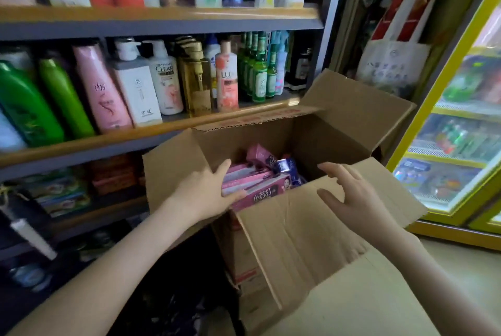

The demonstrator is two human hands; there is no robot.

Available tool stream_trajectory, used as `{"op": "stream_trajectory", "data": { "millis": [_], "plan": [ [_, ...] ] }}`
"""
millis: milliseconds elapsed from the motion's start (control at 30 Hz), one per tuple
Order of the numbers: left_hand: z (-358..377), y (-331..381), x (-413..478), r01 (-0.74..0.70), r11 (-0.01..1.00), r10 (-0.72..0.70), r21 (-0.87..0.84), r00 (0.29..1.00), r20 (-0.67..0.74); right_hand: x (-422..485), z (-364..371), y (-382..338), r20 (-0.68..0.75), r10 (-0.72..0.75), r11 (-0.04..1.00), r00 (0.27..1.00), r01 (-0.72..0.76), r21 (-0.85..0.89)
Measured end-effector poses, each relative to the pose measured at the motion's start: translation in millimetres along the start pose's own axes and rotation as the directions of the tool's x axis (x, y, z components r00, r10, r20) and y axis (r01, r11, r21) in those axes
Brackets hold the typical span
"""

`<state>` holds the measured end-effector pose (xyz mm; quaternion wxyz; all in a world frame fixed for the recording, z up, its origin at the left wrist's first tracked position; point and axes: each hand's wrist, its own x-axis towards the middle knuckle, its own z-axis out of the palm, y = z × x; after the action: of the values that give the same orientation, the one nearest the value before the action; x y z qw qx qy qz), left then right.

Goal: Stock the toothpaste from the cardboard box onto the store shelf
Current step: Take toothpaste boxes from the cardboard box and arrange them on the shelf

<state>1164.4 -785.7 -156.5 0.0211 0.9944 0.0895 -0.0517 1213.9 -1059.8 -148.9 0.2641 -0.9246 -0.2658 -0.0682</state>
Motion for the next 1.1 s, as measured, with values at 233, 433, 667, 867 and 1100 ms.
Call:
{"op": "stream_trajectory", "data": {
  "millis": [233,433,667,867,1100],
  "plan": [
    [24,35,63,0.084,0.983,-0.032,0.160,0.953,-0.302,121,34,52,0.265,-0.068,0.997,0.962,0.071,-0.004],
    [44,56,77,-0.130,0.987,0.142,0.091,0.979,-0.146,193,53,96,0.655,-0.093,0.985,0.750,0.167,-0.051],
    [30,73,88,-0.025,0.997,0.035,0.073,0.990,-0.138,241,97,99,0.864,-0.163,0.866,0.477,0.488,-0.106],
    [30,102,115,0.018,1.000,-0.017,0.007,0.992,-0.129,253,123,103,0.875,-0.204,0.774,0.439,0.620,-0.131],
    [42,102,111,0.094,0.995,-0.095,-0.017,0.994,-0.062,253,72,100,0.581,-0.372,0.894,0.724,0.449,0.013]
  ]
}}
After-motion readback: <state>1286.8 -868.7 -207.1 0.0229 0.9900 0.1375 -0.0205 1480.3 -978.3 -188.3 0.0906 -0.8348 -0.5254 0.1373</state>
